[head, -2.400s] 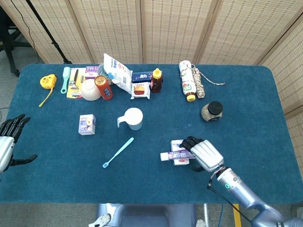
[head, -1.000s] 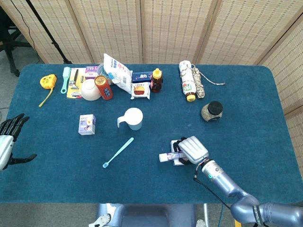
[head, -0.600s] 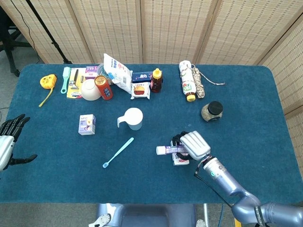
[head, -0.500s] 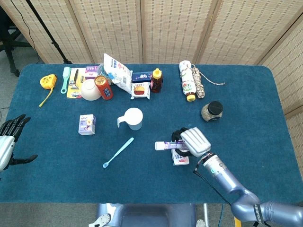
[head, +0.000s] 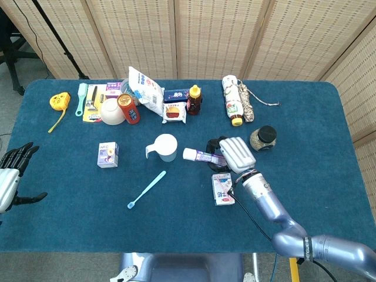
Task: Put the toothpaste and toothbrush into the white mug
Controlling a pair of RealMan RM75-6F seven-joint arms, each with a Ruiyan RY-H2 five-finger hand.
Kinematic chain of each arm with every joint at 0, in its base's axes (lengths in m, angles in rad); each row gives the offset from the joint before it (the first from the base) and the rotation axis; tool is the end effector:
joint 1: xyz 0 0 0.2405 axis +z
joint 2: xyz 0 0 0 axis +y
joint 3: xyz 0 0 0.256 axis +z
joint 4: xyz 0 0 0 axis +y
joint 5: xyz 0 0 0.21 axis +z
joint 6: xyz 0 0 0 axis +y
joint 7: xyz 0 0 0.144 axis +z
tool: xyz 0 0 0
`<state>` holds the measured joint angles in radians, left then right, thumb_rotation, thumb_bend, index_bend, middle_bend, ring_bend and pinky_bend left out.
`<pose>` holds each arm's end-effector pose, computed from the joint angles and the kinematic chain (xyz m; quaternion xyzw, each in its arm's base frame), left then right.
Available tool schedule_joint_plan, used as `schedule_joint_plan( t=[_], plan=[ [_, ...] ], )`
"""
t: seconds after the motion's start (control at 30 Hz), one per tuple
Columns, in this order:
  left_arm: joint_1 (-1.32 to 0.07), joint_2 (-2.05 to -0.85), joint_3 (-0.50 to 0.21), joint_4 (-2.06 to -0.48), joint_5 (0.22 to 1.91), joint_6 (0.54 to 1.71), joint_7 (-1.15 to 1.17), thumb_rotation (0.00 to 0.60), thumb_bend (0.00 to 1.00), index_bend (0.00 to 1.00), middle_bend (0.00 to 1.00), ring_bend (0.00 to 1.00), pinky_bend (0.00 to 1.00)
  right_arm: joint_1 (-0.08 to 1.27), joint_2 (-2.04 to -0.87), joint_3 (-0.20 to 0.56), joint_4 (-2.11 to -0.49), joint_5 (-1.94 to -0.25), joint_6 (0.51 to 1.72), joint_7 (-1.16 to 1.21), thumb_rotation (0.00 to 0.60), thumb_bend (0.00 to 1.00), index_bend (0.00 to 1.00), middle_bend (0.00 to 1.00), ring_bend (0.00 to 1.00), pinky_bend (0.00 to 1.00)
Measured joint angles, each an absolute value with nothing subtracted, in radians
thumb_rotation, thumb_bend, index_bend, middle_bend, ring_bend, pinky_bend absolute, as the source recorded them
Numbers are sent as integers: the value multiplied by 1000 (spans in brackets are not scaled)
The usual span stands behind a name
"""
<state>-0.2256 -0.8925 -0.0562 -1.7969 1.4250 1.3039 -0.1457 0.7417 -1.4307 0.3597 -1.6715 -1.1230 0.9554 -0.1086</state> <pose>-0.2788 0.2190 0.1932 -0.6091 -0.4427 -0.3948 0.5265 -0.0895 -0.3583 0.0411 0.6596 -0.4459 0.5031 0.3362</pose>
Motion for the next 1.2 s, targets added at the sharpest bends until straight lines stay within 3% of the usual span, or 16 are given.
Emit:
schedule_joint_plan(
  t=[0.4, 0.73, 0.9, 1.2],
  plan=[
    [-231, -894, -51, -1797, 1438, 1289, -143, 600, 16, 0, 0, 0, 0, 809, -1525, 484, -1665, -1039, 943, 118, 600, 537, 601, 545, 435, 629],
    [-233, -900, -56, -1798, 1427, 1286, -131, 600, 16, 0, 0, 0, 0, 916, -1680, 561, -1489, -1040, 960, 244, 600, 563, 610, 548, 422, 603],
    [-231, -906, -60, -1796, 1428, 1297, -128, 600, 16, 0, 0, 0, 0, 962, -1760, 577, -1409, -1036, 985, 266, 600, 565, 615, 557, 394, 425],
    [-226, -909, -62, -1800, 1422, 1302, -120, 600, 16, 0, 0, 0, 0, 1058, -1905, 596, -1189, -1012, 995, 279, 600, 568, 617, 557, 355, 332]
  ],
)
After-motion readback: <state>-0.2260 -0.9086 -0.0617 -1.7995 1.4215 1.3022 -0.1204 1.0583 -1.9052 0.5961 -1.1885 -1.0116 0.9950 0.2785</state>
